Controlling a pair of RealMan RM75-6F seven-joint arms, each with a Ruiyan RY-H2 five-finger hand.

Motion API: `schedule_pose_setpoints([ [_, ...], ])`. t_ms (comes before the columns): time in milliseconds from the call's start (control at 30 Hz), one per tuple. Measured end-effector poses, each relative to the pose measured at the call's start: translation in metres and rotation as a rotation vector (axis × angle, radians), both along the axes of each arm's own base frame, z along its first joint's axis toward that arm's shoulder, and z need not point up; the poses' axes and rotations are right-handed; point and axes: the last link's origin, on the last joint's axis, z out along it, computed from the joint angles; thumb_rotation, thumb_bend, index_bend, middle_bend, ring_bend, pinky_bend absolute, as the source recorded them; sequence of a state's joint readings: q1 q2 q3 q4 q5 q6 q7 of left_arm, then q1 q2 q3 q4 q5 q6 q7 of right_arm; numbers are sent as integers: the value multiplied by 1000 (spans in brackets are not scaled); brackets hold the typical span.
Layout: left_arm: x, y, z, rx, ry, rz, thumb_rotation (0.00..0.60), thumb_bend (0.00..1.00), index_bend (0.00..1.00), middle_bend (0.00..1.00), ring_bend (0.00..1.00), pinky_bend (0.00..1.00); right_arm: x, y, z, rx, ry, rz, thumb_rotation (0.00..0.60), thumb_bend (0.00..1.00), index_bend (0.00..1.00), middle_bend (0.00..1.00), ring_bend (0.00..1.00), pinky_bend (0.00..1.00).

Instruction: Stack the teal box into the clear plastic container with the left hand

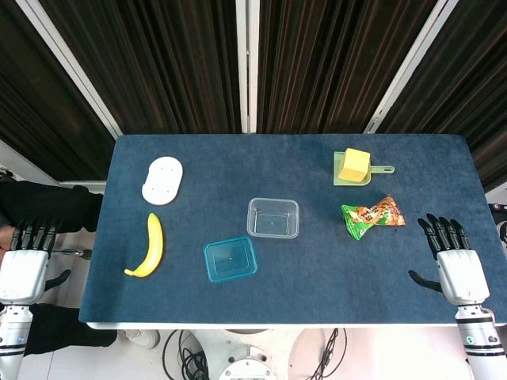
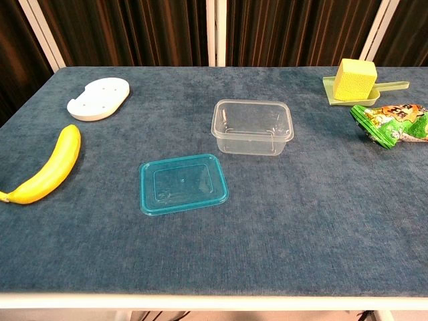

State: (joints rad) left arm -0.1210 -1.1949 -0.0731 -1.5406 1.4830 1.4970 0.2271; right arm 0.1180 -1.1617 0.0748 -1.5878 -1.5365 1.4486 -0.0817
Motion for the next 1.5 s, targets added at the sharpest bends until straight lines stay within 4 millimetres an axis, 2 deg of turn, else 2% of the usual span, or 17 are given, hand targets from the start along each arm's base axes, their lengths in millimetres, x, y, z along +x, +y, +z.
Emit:
schedule_pose_setpoints([
  [200, 2, -6, 1, -1, 0, 0, 600, 70, 64, 70, 0, 28, 10, -2, -1, 32, -11, 47, 600, 50, 0, 50, 0, 53],
  [400, 2, -8, -1, -7, -11, -10, 600, 70, 64, 69, 0, 31, 41, -24, -19, 139, -9, 152, 600, 50, 0, 32, 0, 53],
  [600, 0, -11, -2, -11, -16, -17, 600, 70, 64, 70, 0, 31, 89, -59, -58, 301, 12, 280, 600, 48, 0, 3, 0, 14],
  [733, -3, -12, -3, -10, -30, -18, 600, 70, 65, 69, 0, 31, 127, -89, -96, 409, 47, 334, 600, 46, 0, 0, 0, 0],
  [867, -6, -12, -3, -12, -34, -20, 600, 70, 64, 70, 0, 31, 165, -118, -132, 453, 51, 365, 600, 39, 0, 0, 0, 0],
  [1033, -8, -11, -3, -18, -49, -20, 600, 70, 64, 69, 0, 32, 200, -157, -170, 474, 68, 360, 600, 35, 0, 0, 0, 0],
  [1233, -11, -9, -2, -22, -55, -18, 600, 70, 65, 69, 0, 32, 231, -182, -212, 529, 113, 360, 600, 34, 0, 0, 0, 0],
  [1500, -14, -3, -3, -34, -55, -16, 600, 70, 64, 70, 0, 32, 251, -211, -241, 528, 155, 310, 600, 34, 0, 0, 0, 0],
])
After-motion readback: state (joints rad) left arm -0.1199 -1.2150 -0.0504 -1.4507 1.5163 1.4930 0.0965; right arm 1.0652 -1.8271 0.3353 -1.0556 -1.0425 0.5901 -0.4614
